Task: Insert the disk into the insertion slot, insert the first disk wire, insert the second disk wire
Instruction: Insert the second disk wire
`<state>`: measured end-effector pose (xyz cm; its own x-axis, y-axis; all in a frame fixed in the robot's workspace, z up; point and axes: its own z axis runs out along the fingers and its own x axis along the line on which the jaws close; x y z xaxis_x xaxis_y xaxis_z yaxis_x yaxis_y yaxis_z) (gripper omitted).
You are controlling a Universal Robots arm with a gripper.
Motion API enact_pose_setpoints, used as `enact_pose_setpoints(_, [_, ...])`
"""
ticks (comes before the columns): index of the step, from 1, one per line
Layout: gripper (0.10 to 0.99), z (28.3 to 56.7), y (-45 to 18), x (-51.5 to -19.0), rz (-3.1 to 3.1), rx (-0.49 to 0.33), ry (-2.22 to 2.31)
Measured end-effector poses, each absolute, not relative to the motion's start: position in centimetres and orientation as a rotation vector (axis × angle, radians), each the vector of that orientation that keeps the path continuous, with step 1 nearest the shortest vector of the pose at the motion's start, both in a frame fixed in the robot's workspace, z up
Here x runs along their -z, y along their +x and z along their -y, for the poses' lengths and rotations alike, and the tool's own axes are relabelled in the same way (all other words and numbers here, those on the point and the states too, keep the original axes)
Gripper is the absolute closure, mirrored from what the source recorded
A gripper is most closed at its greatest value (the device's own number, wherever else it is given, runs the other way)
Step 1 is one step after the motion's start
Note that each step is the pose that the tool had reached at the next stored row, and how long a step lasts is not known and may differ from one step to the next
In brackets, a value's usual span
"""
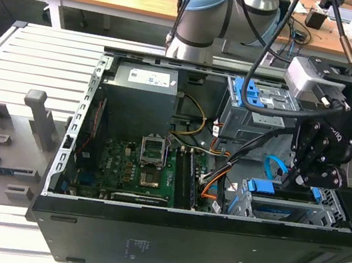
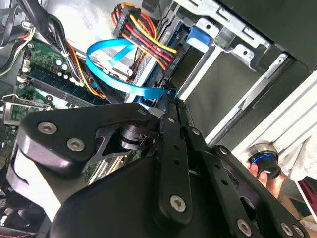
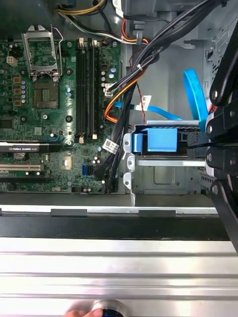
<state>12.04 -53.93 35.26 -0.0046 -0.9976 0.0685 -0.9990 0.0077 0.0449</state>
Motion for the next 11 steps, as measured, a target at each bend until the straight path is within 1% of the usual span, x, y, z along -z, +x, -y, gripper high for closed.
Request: enact_pose_setpoints(11, [0.945,53.24,12.23,-34.78,2.18,-0.024,2.149])
